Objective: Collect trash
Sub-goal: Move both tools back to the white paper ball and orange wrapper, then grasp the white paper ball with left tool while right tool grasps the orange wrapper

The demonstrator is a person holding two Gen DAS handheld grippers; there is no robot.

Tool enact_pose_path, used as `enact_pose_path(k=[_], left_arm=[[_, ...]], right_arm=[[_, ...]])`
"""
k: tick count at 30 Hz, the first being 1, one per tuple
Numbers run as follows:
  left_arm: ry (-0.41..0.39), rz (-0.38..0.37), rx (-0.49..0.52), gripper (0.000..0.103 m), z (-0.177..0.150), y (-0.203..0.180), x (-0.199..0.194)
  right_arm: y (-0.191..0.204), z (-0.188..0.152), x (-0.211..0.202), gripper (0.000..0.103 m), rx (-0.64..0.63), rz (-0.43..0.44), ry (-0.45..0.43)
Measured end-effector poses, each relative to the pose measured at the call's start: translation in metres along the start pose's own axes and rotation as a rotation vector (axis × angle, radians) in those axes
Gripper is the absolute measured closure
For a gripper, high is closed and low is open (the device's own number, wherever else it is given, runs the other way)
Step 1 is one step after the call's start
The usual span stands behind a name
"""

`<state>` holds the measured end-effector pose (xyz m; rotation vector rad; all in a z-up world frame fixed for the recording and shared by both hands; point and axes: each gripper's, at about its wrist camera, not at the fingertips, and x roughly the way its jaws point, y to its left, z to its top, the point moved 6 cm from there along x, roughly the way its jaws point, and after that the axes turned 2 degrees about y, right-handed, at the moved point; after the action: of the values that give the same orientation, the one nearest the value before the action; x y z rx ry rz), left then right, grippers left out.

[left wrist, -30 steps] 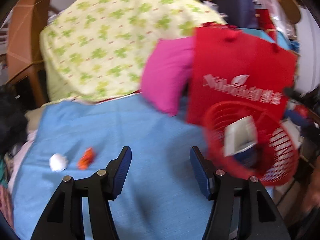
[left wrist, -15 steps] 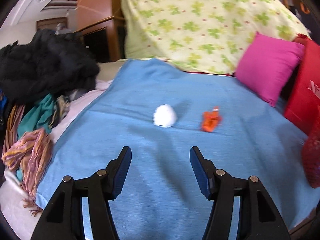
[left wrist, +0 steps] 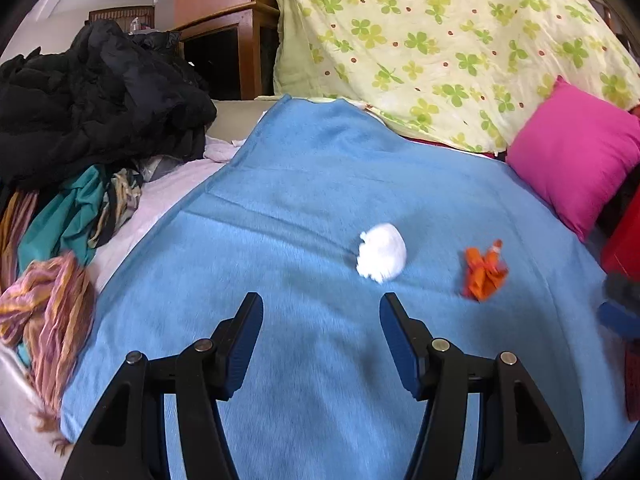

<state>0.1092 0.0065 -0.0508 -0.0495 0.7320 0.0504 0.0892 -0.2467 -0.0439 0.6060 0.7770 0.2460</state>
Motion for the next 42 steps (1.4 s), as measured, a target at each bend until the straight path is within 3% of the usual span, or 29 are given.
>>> enact_pose_path(k=[2, 4, 6, 16, 18, 21, 31, 33, 36, 42], left_arm=[[0.007, 0.000, -0.014, 0.042, 0.007, 0.002, 0.010], [0.009, -0.003, -0.009, 0.042, 0.013, 0.003, 0.020], [0.009, -0.008, -0.006, 0.042, 0.018, 0.003, 0.029], [0.039, -0.117, -0.017, 0.041, 0.035, -0.009, 0.064], [0.058, -0.137, -0.010, 0.041, 0.036, -0.015, 0.076], [0.081, -0.155, 0.002, 0.041, 0.036, -0.023, 0.092], [0.148, -0.240, 0.020, 0.042, 0.032, -0.051, 0.115], [0.154, -0.259, 0.012, 0.058, 0.032, -0.053, 0.116], [0.169, -0.274, 0.004, 0.072, 0.031, -0.054, 0.114], [0.123, -0.261, 0.002, 0.075, 0.039, -0.051, 0.093]], right_arm=[[0.002, 0.005, 0.018, 0.044, -0.001, 0.003, 0.008], [0.005, 0.011, 0.038, 0.054, 0.010, 0.021, 0.024], [0.008, 0.015, 0.055, 0.057, 0.024, 0.021, 0.046], [-0.004, 0.020, 0.134, 0.057, 0.122, -0.021, 0.170], [-0.004, 0.019, 0.141, 0.064, 0.111, -0.036, 0.176], [-0.006, 0.019, 0.140, 0.070, 0.111, -0.037, 0.167], [-0.012, 0.025, 0.115, 0.070, 0.074, -0.060, 0.128], [-0.012, 0.027, 0.108, 0.070, 0.061, -0.065, 0.117], [-0.007, 0.029, 0.097, 0.070, 0.032, -0.073, 0.097], [0.003, 0.031, 0.070, 0.070, -0.030, -0.086, 0.046]])
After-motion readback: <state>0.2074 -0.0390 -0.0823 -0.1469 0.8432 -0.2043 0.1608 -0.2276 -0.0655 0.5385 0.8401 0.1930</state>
